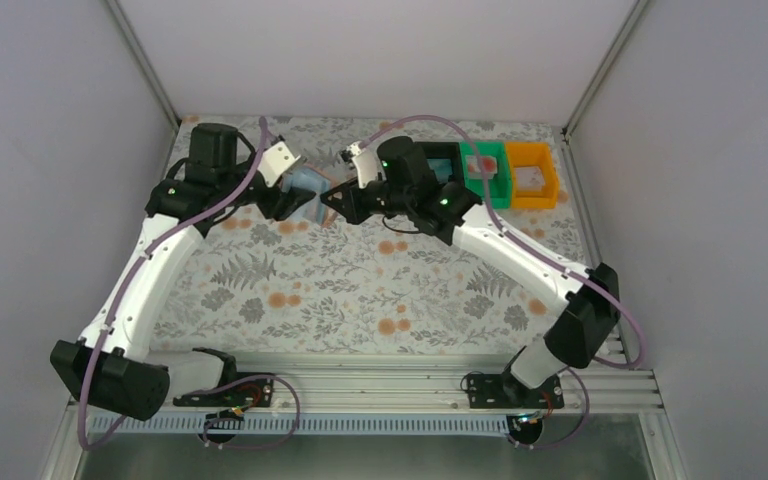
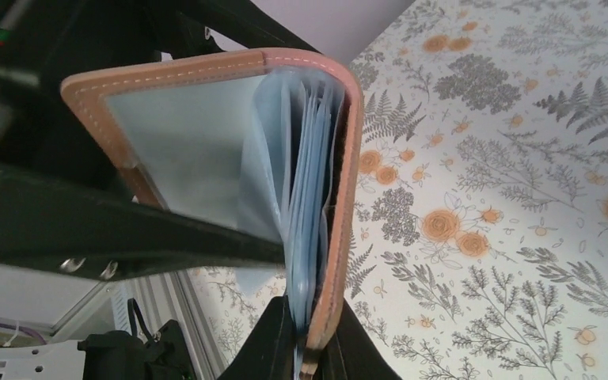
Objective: Take the credit cards out of the card holder
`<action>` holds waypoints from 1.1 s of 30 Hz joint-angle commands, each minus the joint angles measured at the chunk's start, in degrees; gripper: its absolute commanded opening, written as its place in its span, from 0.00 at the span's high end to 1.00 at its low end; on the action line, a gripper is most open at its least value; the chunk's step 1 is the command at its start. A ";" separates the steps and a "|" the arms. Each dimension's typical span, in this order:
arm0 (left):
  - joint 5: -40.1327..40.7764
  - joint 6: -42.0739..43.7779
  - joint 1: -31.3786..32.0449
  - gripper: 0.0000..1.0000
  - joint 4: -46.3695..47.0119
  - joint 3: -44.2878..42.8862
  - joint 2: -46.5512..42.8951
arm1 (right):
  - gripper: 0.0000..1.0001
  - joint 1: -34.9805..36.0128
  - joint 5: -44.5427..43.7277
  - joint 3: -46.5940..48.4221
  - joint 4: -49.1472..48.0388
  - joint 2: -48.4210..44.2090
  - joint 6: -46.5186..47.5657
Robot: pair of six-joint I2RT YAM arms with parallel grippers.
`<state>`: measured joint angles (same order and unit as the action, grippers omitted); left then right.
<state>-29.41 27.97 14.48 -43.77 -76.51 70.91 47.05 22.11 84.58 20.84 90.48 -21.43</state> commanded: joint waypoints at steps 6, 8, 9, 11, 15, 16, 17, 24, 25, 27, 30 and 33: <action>2.08 0.27 -5.30 0.35 1.65 0.50 -2.00 | 0.96 0.66 5.21 0.37 0.50 -7.29 4.61; 1.29 0.33 -6.15 0.38 1.45 0.40 -1.83 | 0.96 0.55 5.81 -0.24 0.65 -8.15 5.20; 0.59 0.38 -6.66 0.39 1.18 0.34 -1.63 | 0.96 0.38 6.05 -0.50 0.69 -8.52 5.44; -1.85 0.73 -7.65 0.42 0.32 0.15 -1.66 | 0.96 0.15 6.42 -0.92 0.97 -9.05 6.26; -10.52 3.45 -8.67 0.57 -3.06 0.00 -1.95 | 0.96 -0.49 9.23 -1.25 1.75 -9.72 8.66; -12.80 4.33 -8.68 0.61 -4.14 0.01 -2.09 | 0.96 -0.73 10.21 -1.16 2.01 -9.73 9.43; -15.71 5.38 -8.81 0.66 -5.19 -0.16 -2.29 | 0.96 -0.99 10.89 -1.07 2.31 -9.74 10.16; -25.89 10.01 -10.06 0.97 -11.35 -2.20 -2.93 | 0.93 -2.85 13.06 -1.44 4.68 -10.64 15.46; -26.22 9.92 -10.08 0.97 -11.64 -2.19 -2.95 | 0.86 -2.99 13.62 -2.01 4.73 -11.05 16.82; -26.15 8.22 -10.07 0.98 -10.86 -1.94 -2.90 | 0.60 -3.33 14.28 -4.01 3.83 -12.34 19.42; -24.38 4.55 -10.12 0.98 -8.56 -1.41 -2.90 | 0.21 -3.37 14.59 -8.16 -0.48 -14.09 20.49; -25.68 4.48 -10.13 0.98 -8.53 -1.27 -2.80 | 0.01 -3.30 17.66 -8.76 -4.95 -12.98 18.43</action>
<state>-51.70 33.93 4.62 -53.78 -77.08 68.62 43.88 35.11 77.12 22.63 77.25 -3.31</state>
